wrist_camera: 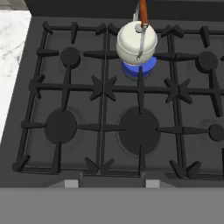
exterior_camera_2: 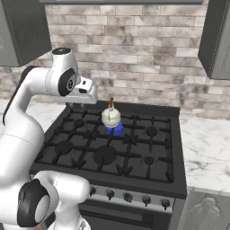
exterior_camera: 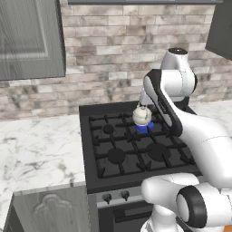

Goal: The kettle is done boiling. Turn off the stove, then wait for 300 timesteps before moving the kettle to the dining table.

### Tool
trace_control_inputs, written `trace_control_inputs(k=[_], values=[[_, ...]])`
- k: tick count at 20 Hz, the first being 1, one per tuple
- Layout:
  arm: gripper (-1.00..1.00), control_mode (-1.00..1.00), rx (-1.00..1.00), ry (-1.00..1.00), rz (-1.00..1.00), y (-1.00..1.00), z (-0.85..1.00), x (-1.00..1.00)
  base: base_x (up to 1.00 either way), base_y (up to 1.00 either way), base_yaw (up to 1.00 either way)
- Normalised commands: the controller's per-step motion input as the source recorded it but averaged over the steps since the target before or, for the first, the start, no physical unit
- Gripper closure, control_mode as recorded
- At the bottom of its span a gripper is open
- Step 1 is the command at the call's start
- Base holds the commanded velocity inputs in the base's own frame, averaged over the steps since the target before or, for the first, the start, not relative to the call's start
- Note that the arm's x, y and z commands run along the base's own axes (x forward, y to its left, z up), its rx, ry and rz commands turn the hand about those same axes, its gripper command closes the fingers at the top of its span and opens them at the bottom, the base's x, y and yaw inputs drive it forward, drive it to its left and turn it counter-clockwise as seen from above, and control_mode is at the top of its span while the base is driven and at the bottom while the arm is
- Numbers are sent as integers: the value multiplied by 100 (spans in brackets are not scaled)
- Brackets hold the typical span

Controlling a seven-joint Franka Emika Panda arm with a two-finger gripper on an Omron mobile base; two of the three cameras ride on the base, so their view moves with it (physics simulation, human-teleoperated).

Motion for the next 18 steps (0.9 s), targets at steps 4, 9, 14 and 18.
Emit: trace_control_inputs(k=[4,9,14,18], values=[[-100,-100,0,-3,0,-1,0,-17,0,0,0],[-100,-100,0,-7,-1,-21,0,-38,0,0,0],[-100,-100,0,-2,0,-22,0,-28,0,0,0],[-100,-100,0,-1,0,-27,0,-18,0,0,0]])
